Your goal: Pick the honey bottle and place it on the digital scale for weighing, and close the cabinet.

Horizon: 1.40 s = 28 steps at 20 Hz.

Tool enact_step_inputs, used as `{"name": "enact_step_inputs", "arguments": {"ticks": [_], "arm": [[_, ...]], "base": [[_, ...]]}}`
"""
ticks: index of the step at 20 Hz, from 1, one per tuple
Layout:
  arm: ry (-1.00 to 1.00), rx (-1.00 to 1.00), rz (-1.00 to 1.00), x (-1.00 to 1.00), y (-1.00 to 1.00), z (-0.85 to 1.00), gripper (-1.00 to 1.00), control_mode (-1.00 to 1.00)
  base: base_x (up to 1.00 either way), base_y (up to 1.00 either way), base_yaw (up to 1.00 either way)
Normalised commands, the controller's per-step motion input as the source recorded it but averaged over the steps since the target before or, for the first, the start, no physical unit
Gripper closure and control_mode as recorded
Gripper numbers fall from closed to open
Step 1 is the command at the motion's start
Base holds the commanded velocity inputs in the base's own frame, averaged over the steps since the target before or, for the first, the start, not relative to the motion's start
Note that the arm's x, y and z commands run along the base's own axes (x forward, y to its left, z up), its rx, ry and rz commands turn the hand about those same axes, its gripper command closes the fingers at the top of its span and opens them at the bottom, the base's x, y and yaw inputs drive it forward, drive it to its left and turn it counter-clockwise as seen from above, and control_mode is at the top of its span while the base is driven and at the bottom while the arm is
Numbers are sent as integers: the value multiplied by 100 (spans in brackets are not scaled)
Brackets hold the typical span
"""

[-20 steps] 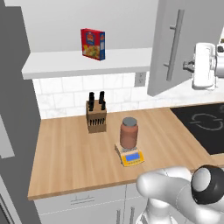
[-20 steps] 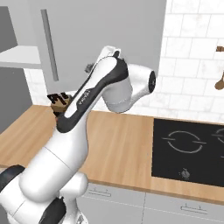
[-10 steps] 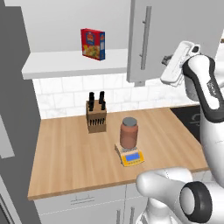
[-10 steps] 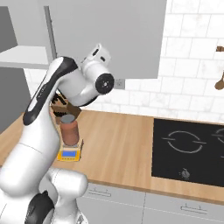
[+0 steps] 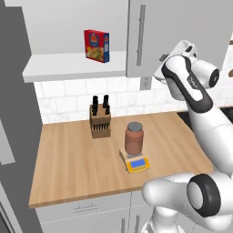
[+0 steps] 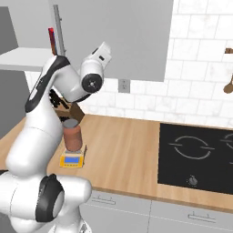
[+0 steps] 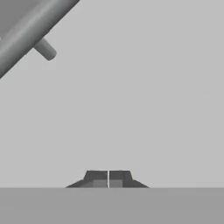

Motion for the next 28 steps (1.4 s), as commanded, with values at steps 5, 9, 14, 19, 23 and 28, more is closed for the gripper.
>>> {"name": "enact_step_inputs", "arguments": {"ticks": [5,9,14,19,23,28], "arm": [[-5,0,-10,24,0,0,100,-100],[-14,3,-5,-81,-24,46,100,-100],[-15,3,0,-100,-29,95,100,-100],[3,-4,-1,-100,-11,44,100,-100],[2,-13,0,-100,17,16,100,-100],[-10,-4,0,-99,57,8,100,-100]], "base": [[0,0,0],[0,0,0],[0,0,0],[0,0,0],[0,0,0],[0,0,0]]}}
